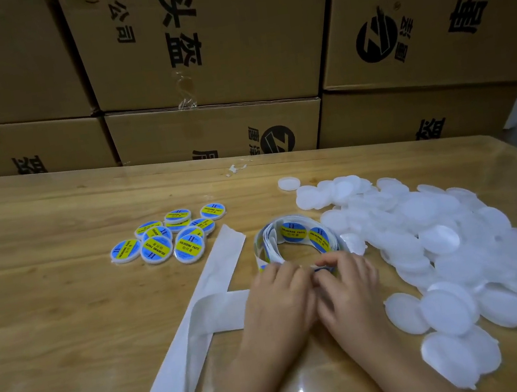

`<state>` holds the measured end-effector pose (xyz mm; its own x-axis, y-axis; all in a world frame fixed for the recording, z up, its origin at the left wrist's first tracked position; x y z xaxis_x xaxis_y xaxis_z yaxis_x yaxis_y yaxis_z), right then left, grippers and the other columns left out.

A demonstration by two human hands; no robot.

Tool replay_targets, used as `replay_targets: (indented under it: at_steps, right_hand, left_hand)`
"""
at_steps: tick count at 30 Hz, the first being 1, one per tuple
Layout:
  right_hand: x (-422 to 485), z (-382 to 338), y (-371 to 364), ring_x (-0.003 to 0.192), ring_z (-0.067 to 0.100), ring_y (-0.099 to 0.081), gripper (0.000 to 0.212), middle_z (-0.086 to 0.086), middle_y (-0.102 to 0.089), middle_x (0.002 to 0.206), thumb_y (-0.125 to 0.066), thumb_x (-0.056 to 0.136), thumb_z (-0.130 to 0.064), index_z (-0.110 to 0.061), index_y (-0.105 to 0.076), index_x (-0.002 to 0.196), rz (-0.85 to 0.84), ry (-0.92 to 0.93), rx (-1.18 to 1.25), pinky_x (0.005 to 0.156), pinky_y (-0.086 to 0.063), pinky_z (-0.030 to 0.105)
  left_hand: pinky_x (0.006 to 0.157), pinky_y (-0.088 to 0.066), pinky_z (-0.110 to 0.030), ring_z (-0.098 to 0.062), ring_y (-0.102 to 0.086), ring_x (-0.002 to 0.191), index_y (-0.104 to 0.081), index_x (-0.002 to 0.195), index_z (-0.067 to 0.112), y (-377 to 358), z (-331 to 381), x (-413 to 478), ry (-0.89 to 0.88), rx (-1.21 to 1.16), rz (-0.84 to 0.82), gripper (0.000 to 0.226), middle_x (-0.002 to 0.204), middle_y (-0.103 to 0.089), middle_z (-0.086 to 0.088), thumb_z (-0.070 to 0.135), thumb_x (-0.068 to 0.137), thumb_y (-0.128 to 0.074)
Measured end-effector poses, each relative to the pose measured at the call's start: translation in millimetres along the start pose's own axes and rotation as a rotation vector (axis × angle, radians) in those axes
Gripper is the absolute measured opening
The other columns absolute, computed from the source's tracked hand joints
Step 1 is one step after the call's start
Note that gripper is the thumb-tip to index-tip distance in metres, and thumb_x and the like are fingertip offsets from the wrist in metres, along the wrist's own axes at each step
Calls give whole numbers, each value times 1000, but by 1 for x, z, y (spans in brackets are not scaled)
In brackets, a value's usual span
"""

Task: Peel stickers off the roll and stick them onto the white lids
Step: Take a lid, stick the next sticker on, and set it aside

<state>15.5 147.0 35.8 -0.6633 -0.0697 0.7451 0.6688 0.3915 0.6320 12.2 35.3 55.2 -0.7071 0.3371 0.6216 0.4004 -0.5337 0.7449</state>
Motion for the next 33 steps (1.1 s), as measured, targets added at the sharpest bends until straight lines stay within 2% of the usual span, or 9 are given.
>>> replay_targets:
  at_steps: [3,8,12,16,19,22,25,29,33]
  right_hand:
    - [1,2,0,91,22,-52,20,5,-60,96,-52,82,-29,-18,-66,74,-3,-37,28,85,-36,38]
    - [1,3,-1,94,19,-51,24,2,-58,98,-51,85,-35,-18,-61,71,-24,-68,75,86,-36,38]
    - [2,6,2,93,17,-50,28,2,-58,96,-50,84,-37,-16,-59,68,5,-117,79,85,-35,39]
    - [2,9,2,91,19,-53,30,0,-60,99,-48,87,-35,-15,-62,69,15,-146,120,85,-35,39]
    - [3,18,5,93,23,-53,37,0,-62,104,-41,90,-31,-11,-65,69,55,-252,175,82,-34,38]
    - [4,26,7,99,25,-52,48,0,-64,109,-35,91,-34,-13,-64,60,72,-355,206,85,-35,43]
    - [3,28,7,106,25,-51,54,-3,-63,115,-31,92,-39,-15,-61,53,49,-400,205,91,-33,46]
    - [3,29,8,108,19,-46,54,-7,-62,117,-30,91,-41,-19,-61,51,53,-431,222,92,-25,34]
    - [4,28,7,109,24,-49,54,-4,-62,119,-30,90,-41,-17,-67,60,29,-432,181,91,-27,37]
  left_hand:
    - [73,-44,-38,-22,-57,82,-67,95,17,-6,-16,-4,150,-186,-52,31,86,-61,2,30,89,-40]
    - [77,-36,-28,-13,-47,84,-68,92,25,-9,-22,-5,128,-242,-64,30,84,-51,7,35,91,-39]
    - [85,-36,-21,-9,-46,95,-67,95,22,-8,-26,-6,135,-344,18,22,98,-50,6,31,84,-51]
    - [91,-30,-8,-5,-43,104,-65,98,21,-7,-27,-8,138,-383,37,25,105,-45,4,30,76,-57]
    - [87,-38,-13,-4,-47,101,-63,96,16,-5,-28,-8,141,-437,39,27,103,-43,5,32,74,-60]
    - [74,-42,-14,-1,-49,88,-59,89,15,1,-35,-8,185,-446,90,25,97,-42,10,36,75,-59]
    - [60,-39,-21,-5,-48,73,-55,73,17,5,-45,-6,177,-336,90,26,80,-46,12,42,79,-55]
    - [46,-34,-24,-9,-39,55,-40,52,21,7,-55,-6,124,-138,76,41,51,-37,12,46,82,-49]
    - [42,-34,-26,-18,-43,50,-31,50,22,8,-63,-4,94,-34,76,44,44,-40,3,42,86,-46]
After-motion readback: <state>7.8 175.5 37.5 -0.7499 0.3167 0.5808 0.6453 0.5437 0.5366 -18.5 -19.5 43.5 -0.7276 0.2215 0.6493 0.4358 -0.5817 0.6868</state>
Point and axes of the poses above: each hand's wrist, its own x-axis towards the middle knuckle, its own y-axis out of the back of the hand, z = x × y, the point moved 5 cm from there along x, towards the middle knuckle
